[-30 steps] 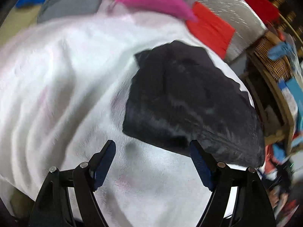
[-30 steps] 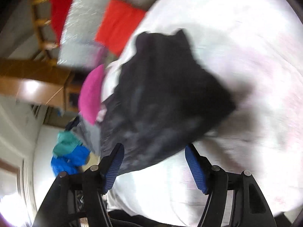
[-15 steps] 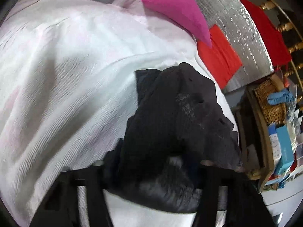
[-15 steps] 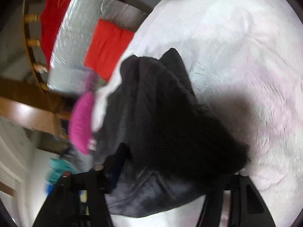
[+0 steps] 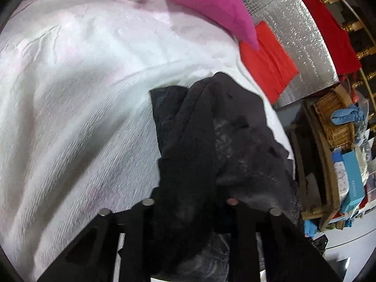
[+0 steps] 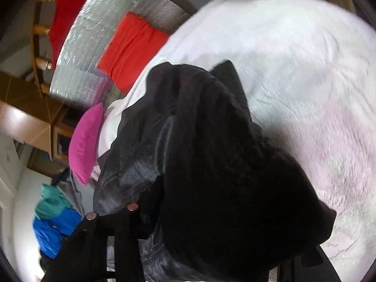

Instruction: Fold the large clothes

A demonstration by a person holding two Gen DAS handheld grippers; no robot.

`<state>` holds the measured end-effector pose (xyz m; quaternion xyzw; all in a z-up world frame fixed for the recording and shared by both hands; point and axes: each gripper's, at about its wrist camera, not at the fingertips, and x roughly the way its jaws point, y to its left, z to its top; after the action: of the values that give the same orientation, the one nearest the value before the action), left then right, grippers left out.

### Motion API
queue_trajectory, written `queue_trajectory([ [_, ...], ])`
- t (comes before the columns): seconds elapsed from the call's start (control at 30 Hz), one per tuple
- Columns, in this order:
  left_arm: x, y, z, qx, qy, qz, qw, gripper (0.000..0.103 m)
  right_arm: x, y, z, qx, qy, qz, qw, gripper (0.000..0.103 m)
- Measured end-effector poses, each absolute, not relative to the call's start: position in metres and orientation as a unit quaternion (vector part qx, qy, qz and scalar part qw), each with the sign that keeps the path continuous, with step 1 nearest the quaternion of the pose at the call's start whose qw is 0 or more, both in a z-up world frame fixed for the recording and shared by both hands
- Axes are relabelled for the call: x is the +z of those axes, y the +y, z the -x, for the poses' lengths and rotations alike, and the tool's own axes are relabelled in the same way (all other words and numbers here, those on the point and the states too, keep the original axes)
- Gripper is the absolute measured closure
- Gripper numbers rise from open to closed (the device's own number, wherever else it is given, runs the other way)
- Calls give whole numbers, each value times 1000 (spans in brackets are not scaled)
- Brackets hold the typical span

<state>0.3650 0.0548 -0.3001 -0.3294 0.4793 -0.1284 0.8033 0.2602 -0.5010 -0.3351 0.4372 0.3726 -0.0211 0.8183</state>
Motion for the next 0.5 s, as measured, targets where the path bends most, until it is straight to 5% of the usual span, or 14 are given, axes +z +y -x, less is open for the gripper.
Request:
queue_trajectory([
  [0.3, -288, 54, -404, -116, 454, 301, 831, 83, -313, -484, -297, -20, 344, -361, 867, 63],
  [0.5, -295, 56, -400, -96, 491, 277, 820, 58, -333, -501, -299, -13, 370, -426, 826, 56],
])
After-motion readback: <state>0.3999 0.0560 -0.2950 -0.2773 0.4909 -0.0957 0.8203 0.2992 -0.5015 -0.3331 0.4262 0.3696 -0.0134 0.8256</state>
